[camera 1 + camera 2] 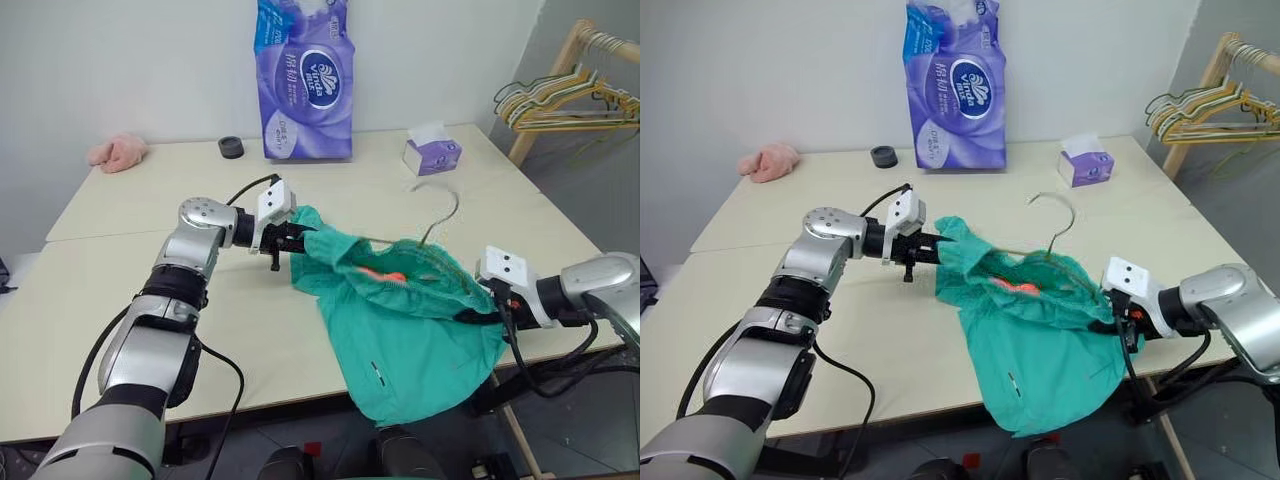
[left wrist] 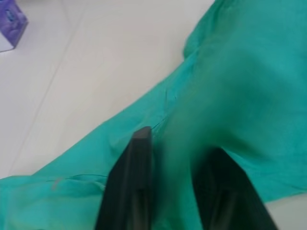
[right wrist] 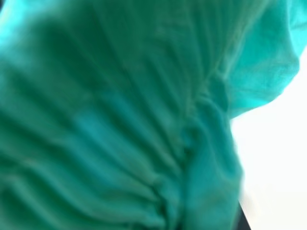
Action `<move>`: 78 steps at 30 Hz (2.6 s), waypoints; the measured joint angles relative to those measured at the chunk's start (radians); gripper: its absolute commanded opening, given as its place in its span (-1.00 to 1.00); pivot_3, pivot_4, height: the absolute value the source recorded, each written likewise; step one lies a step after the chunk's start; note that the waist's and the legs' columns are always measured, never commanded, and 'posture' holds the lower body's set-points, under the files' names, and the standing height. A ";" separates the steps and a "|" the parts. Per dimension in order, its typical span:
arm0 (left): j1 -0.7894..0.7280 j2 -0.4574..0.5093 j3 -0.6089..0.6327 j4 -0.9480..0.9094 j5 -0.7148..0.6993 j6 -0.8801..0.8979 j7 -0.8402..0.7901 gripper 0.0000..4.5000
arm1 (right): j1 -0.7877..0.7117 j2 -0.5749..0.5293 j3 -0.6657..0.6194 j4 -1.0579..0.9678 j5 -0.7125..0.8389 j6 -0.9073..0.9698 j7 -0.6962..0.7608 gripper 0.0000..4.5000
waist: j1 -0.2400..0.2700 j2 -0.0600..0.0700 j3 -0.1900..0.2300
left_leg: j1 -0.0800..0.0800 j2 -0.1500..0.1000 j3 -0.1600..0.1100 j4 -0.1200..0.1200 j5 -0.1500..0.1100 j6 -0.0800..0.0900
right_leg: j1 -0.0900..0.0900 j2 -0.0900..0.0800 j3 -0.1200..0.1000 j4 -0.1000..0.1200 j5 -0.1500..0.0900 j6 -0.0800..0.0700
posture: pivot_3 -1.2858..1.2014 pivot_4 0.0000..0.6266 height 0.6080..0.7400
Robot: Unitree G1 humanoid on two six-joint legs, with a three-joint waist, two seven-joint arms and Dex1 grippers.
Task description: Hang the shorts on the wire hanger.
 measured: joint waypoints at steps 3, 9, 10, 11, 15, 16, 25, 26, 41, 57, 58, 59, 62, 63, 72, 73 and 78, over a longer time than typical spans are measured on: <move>-0.019 -0.008 0.018 0.040 0.002 -0.008 0.048 -0.99 | 0.020 -0.012 -0.013 -0.015 0.009 0.006 0.000 -1.00 | 0.000 0.000 0.000 | 0.000 0.000 0.000 0.000 0.000 0.000 | 0.000 0.000 0.000 0.000 0.000 0.000 | -0.15 -0.86 1.00; -0.025 -0.025 0.026 0.096 0.028 -0.051 0.095 -0.99 | 0.031 -0.027 -0.036 -0.038 0.031 0.026 -0.002 -1.00 | 0.000 0.000 0.000 | 0.000 0.000 0.000 0.000 0.000 0.000 | 0.000 0.000 0.000 0.000 0.000 0.000 | -0.15 -0.86 1.00; -0.025 -0.025 0.026 0.097 0.032 -0.059 0.095 -0.99 | 0.032 -0.028 -0.040 -0.043 0.032 0.029 -0.004 -1.00 | 0.000 0.000 0.000 | 0.000 0.000 0.000 0.000 0.000 0.000 | 0.000 0.000 0.000 0.000 0.000 0.000 | -0.15 -0.86 1.00; -0.025 -0.025 0.026 0.097 0.036 -0.067 0.094 -0.99 | 0.034 -0.030 -0.043 -0.047 0.034 0.031 -0.006 -1.00 | 0.000 0.000 0.000 | 0.000 0.000 0.000 0.000 0.000 0.000 | 0.000 0.000 0.000 0.000 0.000 0.000 | -0.15 -0.86 1.00; -0.024 -0.026 0.026 0.096 0.040 -0.072 0.091 -0.99 | 0.036 -0.031 -0.055 -0.051 0.039 0.038 -0.019 -1.00 | 0.000 0.000 0.000 | 0.000 0.000 0.000 0.000 0.000 0.000 | 0.000 0.000 0.000 0.000 0.000 0.000 | -0.15 -0.85 1.00; -0.024 -0.030 0.028 0.095 0.037 -0.069 0.088 -0.99 | 0.036 -0.030 -0.055 -0.051 0.039 0.039 -0.023 -1.00 | 0.000 0.000 0.000 | 0.000 0.000 0.000 0.000 0.000 0.000 | 0.000 0.000 0.000 0.000 0.000 0.000 | -0.15 -0.85 1.00; -0.015 -0.065 0.079 -0.048 -0.052 0.091 0.043 -0.73 | 0.035 -0.005 -0.055 -0.052 0.042 0.046 -0.049 -1.00 | -0.002 0.000 0.000 | 0.000 0.000 0.000 0.000 0.000 0.000 | 0.000 0.000 0.000 0.000 0.000 0.000 | -0.15 -0.85 1.00; -0.014 -0.065 0.084 -0.063 -0.060 0.113 0.043 -0.60 | 0.035 -0.004 -0.055 -0.052 0.043 0.047 -0.050 -1.00 | -0.002 0.000 0.000 | 0.000 0.000 0.000 0.000 0.000 0.000 | 0.000 0.000 0.000 0.000 0.000 0.000 | -0.14 -0.83 1.00; -0.021 0.069 0.061 0.130 0.160 -0.229 0.333 0.37 | 0.079 0.087 -0.174 -0.061 0.139 0.217 -0.200 -1.00 | 0.004 0.000 0.000 | 0.000 0.000 0.000 -0.001 0.000 0.000 | 0.000 -0.001 0.000 0.000 0.000 0.000 | -0.15 -0.82 1.00; 0.090 -0.090 0.073 -0.476 -0.189 0.317 0.096 0.37 | 0.134 0.659 -0.803 -0.294 0.341 0.762 -0.817 -1.00 | -0.032 0.003 0.001 | 0.000 0.000 0.000 -0.003 0.000 0.000 | 0.000 -0.001 0.001 0.001 0.000 0.000 | -0.24 -0.58 1.00; 0.090 -0.103 0.065 -0.513 -0.194 0.340 0.103 0.37 | 0.129 0.702 -0.840 -0.305 0.368 0.762 -0.892 -1.00 | -0.036 0.004 0.004 | 0.000 0.000 -0.001 -0.003 0.000 0.000 | 0.000 -0.001 0.001 0.000 0.000 0.001 | -0.25 -0.56 1.00; 0.090 -0.120 0.049 -0.551 -0.199 0.360 0.115 0.37 | 0.114 0.739 -0.878 -0.308 0.405 0.763 -0.981 -1.00 | -0.040 0.007 0.006 | 0.000 -0.001 0.000 -0.003 0.000 0.000 | 0.000 -0.001 0.001 0.000 -0.001 0.001 | -0.25 -0.54 1.00; 0.090 -0.175 0.004 -0.630 -0.200 0.384 0.138 0.37 | 0.043 0.776 -0.975 -0.307 0.527 0.762 -1.226 -1.00 | -0.058 0.016 0.014 | 0.000 -0.002 0.001 -0.002 0.000 0.000 | 0.001 -0.001 0.003 0.000 -0.001 0.002 | -0.27 -0.49 1.00; 0.089 -0.189 -0.002 -0.646 -0.201 0.392 0.143 0.37 | 0.030 0.771 -0.999 -0.304 0.569 0.762 -1.293 -1.00 | -0.064 0.018 0.018 | 0.000 -0.002 0.001 -0.003 0.000 0.001 | 0.001 -0.001 0.003 0.000 -0.002 0.003 | -0.28 -0.47 1.00; 0.061 -0.309 -0.051 -0.718 -0.227 0.433 0.180 0.37 | 0.277 0.376 -0.910 -0.155 1.451 0.349 -2.146 -1.00 | -0.118 0.020 0.064 | 0.002 -0.002 0.010 -0.005 -0.002 0.005 | 0.006 0.007 0.010 -0.001 -0.006 0.006 | -0.30 -0.42 1.00; 0.057 -0.316 -0.056 -0.718 -0.228 0.433 0.180 0.37 | 0.313 0.354 -0.876 -0.168 1.510 0.265 -2.198 -1.00 | -0.132 0.015 0.067 | 0.002 0.000 0.010 -0.005 -0.002 0.005 | 0.006 0.009 0.010 -0.002 -0.008 0.010 | -0.30 -0.42 1.00; 0.026 -0.374 -0.071 -0.711 -0.226 0.419 0.198 0.37 | 0.383 0.248 -0.778 -0.180 1.580 0.052 -2.297 -1.00 | -0.161 0.012 0.074 | 0.002 -0.001 0.016 -0.005 -0.002 0.005 | 0.006 0.009 0.012 -0.006 -0.009 0.012 | -0.30 -0.43 1.00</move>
